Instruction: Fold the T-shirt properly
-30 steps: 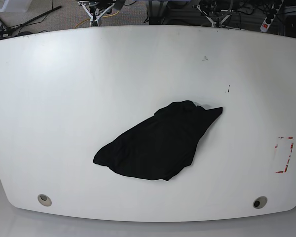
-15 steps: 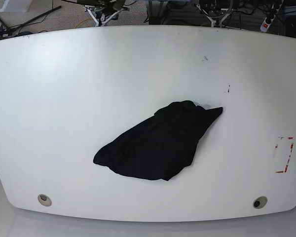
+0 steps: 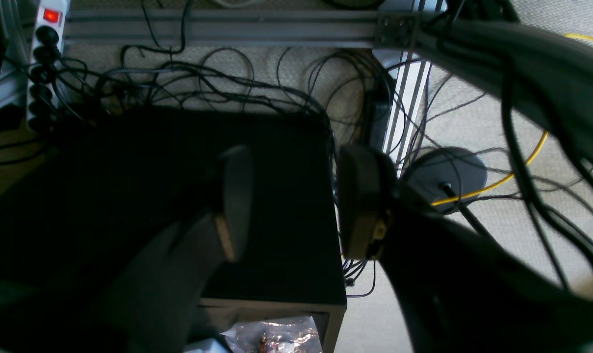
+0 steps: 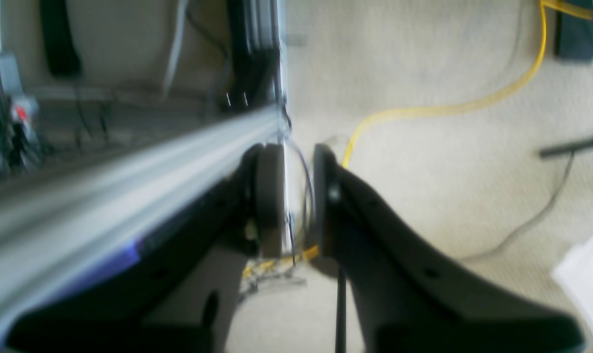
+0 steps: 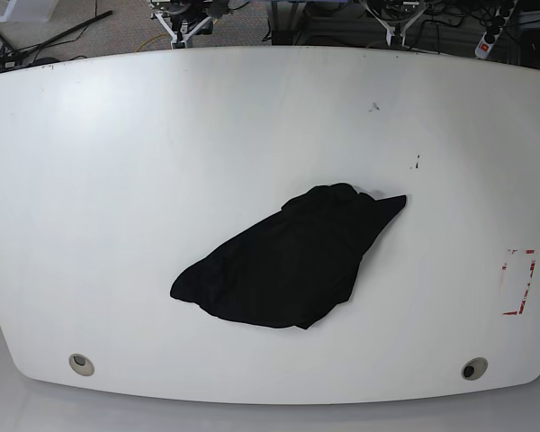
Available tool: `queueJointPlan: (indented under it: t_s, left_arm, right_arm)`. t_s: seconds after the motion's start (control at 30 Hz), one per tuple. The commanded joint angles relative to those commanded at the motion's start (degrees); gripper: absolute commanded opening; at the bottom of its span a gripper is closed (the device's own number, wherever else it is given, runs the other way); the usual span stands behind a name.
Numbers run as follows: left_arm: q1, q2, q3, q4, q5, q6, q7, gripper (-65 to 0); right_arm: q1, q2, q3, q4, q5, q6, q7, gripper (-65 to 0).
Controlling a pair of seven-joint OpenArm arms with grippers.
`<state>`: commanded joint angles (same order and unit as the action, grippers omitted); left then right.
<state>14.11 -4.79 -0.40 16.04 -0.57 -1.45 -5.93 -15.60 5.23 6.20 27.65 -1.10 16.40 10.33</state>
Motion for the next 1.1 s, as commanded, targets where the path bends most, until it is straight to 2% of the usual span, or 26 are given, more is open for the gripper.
queueJointPlan:
  t_s: [0.13,0.4,0.57,0.87,1.1]
  left_arm:
    - [2.9,-0.18,-0.09,1.76,0.0,0.0,-2.02,-39.2]
    - [16.97,-0.26,-0.09,24.26,-0.09,0.0,-1.93,-39.2]
    - [24.44,-0.44,-0.09,34.81,-0.09,0.0,-1.93,-39.2]
    - [36.66,-0.53,-0.35,49.32,-0.09,0.0,-1.85,-39.2]
    - [44.22,-0.26,-5.27,58.64,-0.09,-0.18,-1.85,-39.2]
  right_arm:
    - [-2.73,0.0,0.0,2.2,0.0,0.0,-0.09,-55.6]
    - [-11.25,0.09,0.0,10.55,0.35,0.09,-0.09,-55.6]
    - [-16.62,-0.09,0.0,16.44,0.44,0.09,-0.09,-55.6]
    - [-28.84,-1.23,0.18,29.98,0.53,0.09,-0.09,-55.6]
    - [-38.77,-2.64,0.53,43.69,0.53,0.09,-0.09,-55.6]
